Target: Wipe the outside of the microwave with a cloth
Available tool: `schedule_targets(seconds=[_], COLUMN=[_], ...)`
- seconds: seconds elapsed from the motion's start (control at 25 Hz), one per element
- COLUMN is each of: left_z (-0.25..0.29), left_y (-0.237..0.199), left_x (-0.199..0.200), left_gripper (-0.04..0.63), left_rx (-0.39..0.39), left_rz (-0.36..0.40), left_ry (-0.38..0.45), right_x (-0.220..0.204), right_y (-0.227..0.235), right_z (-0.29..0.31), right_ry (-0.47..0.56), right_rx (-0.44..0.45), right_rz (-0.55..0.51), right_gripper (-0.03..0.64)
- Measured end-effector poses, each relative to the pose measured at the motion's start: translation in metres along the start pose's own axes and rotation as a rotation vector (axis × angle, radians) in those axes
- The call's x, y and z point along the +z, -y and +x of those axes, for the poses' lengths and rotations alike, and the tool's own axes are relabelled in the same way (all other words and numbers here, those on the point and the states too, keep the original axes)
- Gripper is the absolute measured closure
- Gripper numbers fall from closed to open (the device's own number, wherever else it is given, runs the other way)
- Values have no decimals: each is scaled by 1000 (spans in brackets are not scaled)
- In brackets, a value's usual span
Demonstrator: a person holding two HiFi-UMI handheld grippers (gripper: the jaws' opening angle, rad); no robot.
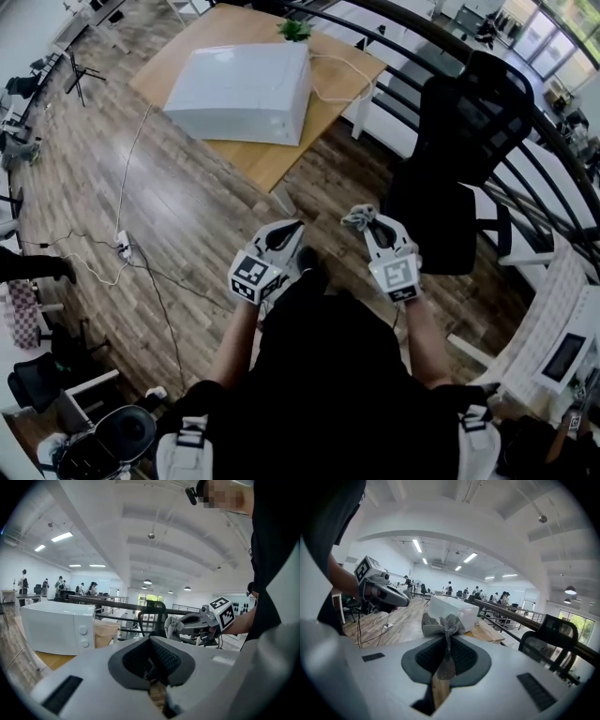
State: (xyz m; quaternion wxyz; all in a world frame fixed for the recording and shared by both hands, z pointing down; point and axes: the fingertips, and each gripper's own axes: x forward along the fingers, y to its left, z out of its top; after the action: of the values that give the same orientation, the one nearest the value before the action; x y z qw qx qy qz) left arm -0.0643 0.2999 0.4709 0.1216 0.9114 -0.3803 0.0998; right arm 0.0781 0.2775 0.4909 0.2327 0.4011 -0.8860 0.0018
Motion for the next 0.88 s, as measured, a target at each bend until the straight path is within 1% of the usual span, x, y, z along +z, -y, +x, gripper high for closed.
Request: schedule_targets(seconds=[0.36, 0.64, 0.88], left_z=[14, 37, 50], left_y=[-63, -105, -129], left_x=[3, 17, 31], left_gripper=[592, 592, 592], left_rx=[-30, -88, -126], left_rz=[-21, -3, 17], left_ry=[-7, -10, -1], right_x=[24, 39, 43], right_y=[8, 21, 28], right_z=[54, 89, 108], right_ry=[-2, -6, -18], right_rx=[-18, -70, -102], right_rz=[-33, -12, 10], right_gripper=[589, 589, 589])
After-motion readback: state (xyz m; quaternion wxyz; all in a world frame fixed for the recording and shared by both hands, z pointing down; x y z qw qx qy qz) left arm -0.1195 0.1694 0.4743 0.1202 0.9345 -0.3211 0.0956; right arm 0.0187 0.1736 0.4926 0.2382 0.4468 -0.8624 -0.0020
